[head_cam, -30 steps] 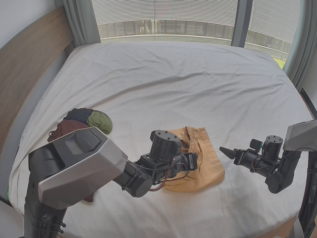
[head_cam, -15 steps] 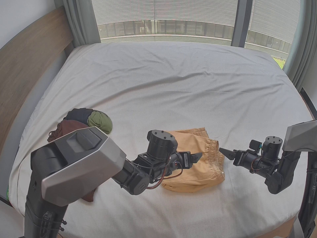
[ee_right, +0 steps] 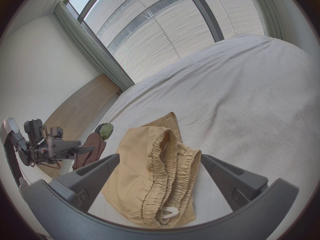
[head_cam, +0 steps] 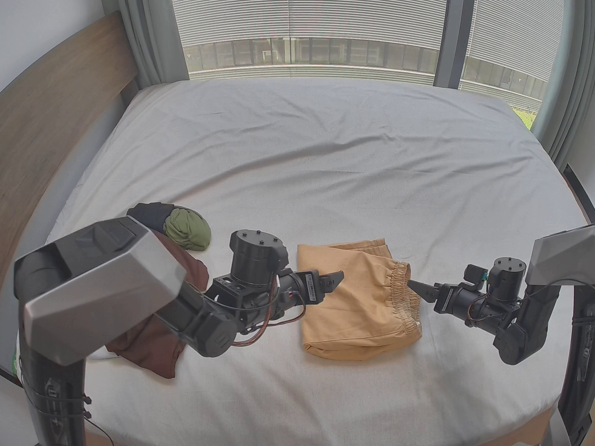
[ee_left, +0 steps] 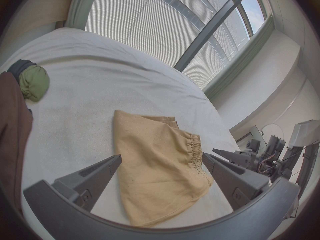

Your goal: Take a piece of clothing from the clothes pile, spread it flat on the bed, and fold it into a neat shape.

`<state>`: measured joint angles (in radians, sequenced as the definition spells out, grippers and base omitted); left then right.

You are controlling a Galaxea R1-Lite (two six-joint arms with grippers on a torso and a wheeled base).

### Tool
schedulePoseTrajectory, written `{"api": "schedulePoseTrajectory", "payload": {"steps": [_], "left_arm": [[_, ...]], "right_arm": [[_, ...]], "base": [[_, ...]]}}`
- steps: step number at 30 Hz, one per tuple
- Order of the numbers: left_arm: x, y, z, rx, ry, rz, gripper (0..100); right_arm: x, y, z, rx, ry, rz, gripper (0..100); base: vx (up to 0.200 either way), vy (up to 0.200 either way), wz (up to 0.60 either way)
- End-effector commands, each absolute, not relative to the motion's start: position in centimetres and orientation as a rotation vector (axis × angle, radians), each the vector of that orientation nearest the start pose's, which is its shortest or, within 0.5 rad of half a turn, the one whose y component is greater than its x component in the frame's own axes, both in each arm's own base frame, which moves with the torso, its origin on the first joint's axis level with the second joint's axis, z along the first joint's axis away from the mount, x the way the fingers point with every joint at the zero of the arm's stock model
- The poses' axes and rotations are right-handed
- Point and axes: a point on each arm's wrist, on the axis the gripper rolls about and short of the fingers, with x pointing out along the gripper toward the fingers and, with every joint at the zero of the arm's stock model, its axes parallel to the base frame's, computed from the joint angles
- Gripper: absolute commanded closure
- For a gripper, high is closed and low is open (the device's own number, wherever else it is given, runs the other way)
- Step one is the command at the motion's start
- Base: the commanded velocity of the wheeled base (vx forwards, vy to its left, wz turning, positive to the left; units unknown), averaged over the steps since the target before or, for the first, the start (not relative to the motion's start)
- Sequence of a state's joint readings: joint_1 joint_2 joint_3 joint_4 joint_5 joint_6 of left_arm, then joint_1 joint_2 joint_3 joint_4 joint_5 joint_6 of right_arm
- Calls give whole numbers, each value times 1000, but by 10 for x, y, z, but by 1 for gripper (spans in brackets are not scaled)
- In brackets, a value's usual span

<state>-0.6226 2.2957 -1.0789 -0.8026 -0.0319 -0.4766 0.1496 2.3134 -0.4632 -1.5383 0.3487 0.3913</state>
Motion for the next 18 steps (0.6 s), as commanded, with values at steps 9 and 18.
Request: {"api": "schedulePoseTrajectory", "payload": {"steps": [9,18], "left_arm": [[310,-159,94,-408,438,-479,0],[302,-97,86,-465,327,-481,0]], "right_arm": [[357,80,-1,430,386,485,0],[375,84,-11,432,371,480,0]], "base": [[0,0,0],[0,0,0]]}}
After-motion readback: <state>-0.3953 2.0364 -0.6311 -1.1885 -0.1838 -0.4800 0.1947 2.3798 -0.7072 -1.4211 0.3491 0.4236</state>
